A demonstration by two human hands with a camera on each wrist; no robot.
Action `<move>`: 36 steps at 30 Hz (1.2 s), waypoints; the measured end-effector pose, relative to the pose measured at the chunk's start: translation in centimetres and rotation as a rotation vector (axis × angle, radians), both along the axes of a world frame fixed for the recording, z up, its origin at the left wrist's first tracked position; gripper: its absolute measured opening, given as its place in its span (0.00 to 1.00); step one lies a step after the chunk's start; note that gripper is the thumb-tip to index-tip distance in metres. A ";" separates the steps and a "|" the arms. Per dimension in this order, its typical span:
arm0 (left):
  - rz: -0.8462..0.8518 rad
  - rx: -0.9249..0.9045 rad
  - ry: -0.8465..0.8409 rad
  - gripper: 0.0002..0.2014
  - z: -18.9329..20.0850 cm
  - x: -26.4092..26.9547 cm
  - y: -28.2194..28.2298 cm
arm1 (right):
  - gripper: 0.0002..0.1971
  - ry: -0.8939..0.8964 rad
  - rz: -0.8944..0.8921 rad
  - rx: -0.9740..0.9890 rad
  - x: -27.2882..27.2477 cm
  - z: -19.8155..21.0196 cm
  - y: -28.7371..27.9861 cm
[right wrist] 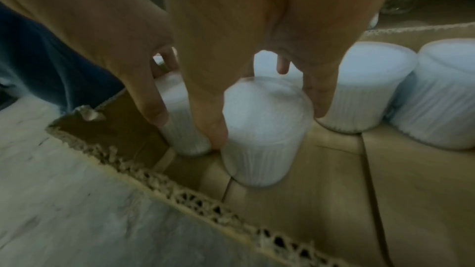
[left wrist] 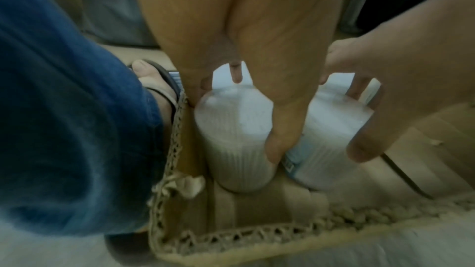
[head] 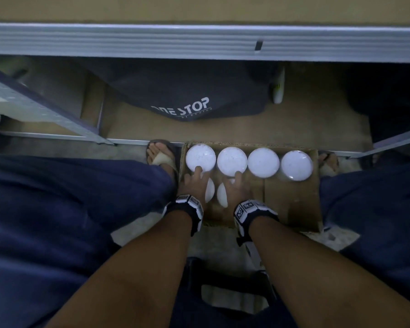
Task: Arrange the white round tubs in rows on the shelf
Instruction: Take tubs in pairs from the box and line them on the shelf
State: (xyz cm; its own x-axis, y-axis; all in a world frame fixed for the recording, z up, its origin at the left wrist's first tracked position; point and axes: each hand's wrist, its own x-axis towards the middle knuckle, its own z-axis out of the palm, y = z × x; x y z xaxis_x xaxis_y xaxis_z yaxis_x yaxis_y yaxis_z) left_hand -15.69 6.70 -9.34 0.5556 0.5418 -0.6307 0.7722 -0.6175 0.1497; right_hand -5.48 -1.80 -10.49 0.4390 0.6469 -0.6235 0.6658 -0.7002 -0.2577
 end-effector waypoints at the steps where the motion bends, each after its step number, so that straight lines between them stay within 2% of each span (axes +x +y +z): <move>1: 0.004 -0.018 0.009 0.37 0.3 0.1 0.1 | 0.29 0.037 0.009 -0.014 0.2 0.7 0.2; 4: 0.056 -0.054 0.014 0.37 1.3 0.3 0.2 | 0.27 0.005 0.031 -0.006 0.8 2.6 -0.2; 8: 0.049 -0.086 0.056 0.41 3.5 0.6 0.5 | 0.39 -0.011 0.175 -0.091 1.8 4.4 -0.3; 11: 0.002 -0.098 0.116 0.48 4.5 2.2 1.5 | 0.42 0.007 0.191 -0.115 2.9 6.3 0.3; 12: -0.033 -0.091 0.127 0.49 4.3 3.0 2.0 | 0.43 0.009 0.177 -0.120 3.3 7.1 0.3; 13: -0.070 -0.071 0.107 0.46 5.2 3.7 2.3 | 0.44 0.000 0.170 -0.134 3.7 7.8 0.4; 15: -0.140 -0.015 0.055 0.35 9.6 4.8 2.4 | 0.48 -0.041 0.185 -0.118 4.7 8.8 0.3; 16: -0.157 -0.008 0.046 0.33 11.8 5.2 2.3 | 0.49 -0.049 0.213 -0.104 5.2 9.6 0.3; 19: -0.180 0.005 -0.027 0.30 15.3 6.1 2.7 | 0.40 -0.067 0.319 -0.028 6.4 13.9 1.0; 20: -0.173 0.020 -0.026 0.32 16.8 6.3 2.9 | 0.39 -0.068 0.315 -0.024 6.8 15.4 1.3; 23: -0.140 0.014 -0.069 0.41 20.9 6.9 3.6 | 0.50 -0.107 0.287 -0.011 8.0 20.3 1.8; 26: -0.162 0.001 -0.113 0.39 25.0 7.1 4.0 | 0.46 -0.120 0.250 0.047 8.5 25.3 0.8; 30: -0.148 -0.002 -0.156 0.43 30.5 6.6 3.4 | 0.42 -0.102 0.241 0.138 8.7 31.2 -1.1; 36: -0.120 0.121 -0.379 0.45 37.2 5.5 2.4 | 0.42 -0.143 0.213 0.337 8.9 37.3 -3.0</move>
State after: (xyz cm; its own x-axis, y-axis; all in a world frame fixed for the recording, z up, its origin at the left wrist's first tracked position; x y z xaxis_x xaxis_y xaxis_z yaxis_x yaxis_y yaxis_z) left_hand -10.15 9.05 27.82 0.8002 0.5167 -0.3045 0.5975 -0.7306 0.3304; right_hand 3.38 -4.81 26.80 0.3403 0.8897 -0.3044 0.8320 -0.4357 -0.3433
